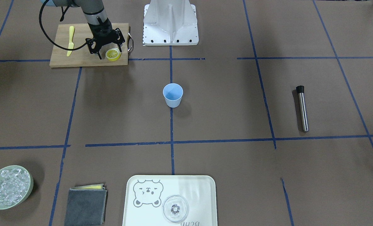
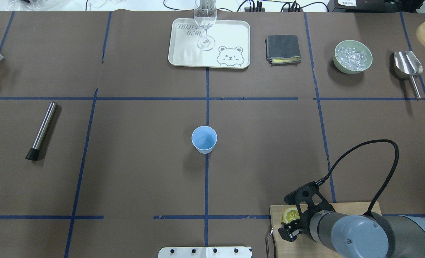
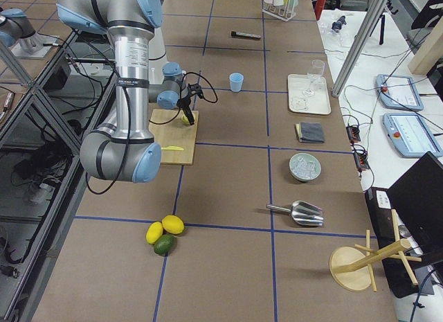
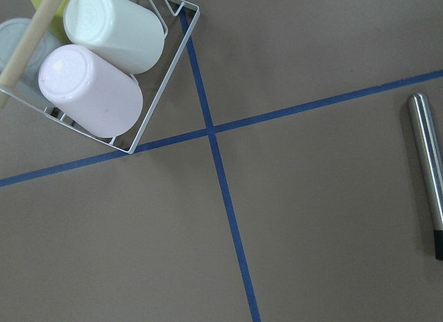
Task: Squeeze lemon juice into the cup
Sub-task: 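Close the right gripper on the top lemon slice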
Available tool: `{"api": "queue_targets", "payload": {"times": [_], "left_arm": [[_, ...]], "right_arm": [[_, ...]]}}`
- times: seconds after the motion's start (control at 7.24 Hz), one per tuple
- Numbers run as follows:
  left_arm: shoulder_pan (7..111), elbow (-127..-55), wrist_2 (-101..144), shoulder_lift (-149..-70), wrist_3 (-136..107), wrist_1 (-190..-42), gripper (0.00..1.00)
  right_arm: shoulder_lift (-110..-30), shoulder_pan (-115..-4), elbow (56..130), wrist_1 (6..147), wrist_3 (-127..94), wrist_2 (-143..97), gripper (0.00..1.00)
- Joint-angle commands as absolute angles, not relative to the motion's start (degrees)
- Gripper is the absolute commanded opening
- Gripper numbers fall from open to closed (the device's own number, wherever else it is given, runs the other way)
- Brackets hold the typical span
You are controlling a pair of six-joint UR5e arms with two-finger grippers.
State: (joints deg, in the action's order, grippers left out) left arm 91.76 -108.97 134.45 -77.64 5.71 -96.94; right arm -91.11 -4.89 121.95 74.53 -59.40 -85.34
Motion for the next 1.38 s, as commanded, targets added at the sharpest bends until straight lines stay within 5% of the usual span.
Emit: {"api": "queue_targets", "payload": {"times": [0.0, 0.41, 0.55, 0.83, 1.24], "left_arm": [[91.8, -109.1, 134.4, -77.6, 5.7, -96.9, 1.0], [91.8, -109.1, 134.4, -77.6, 5.7, -96.9, 1.0], [91.8, -109.1, 134.5, -77.6, 5.7, -96.9, 1.0], [91.8, -109.1, 134.4, -77.6, 5.7, -96.9, 1.0], [91.8, -109.1, 134.4, -77.6, 5.7, -96.9, 1.0]], "right_arm": [[-91.0, -4.9, 122.0, 74.5, -59.4, -85.4, 0.79], [-91.1, -4.9, 122.1, 74.5, -59.3, -85.7, 0.78], [-91.1, -4.9, 122.2, 74.5, -59.3, -85.7, 0.71], [-91.1, -4.9, 122.4, 74.4, -59.3, -85.6, 0.36], [-91.2, -5.1, 123.0, 74.4, -59.3, -85.6, 0.33]]}}
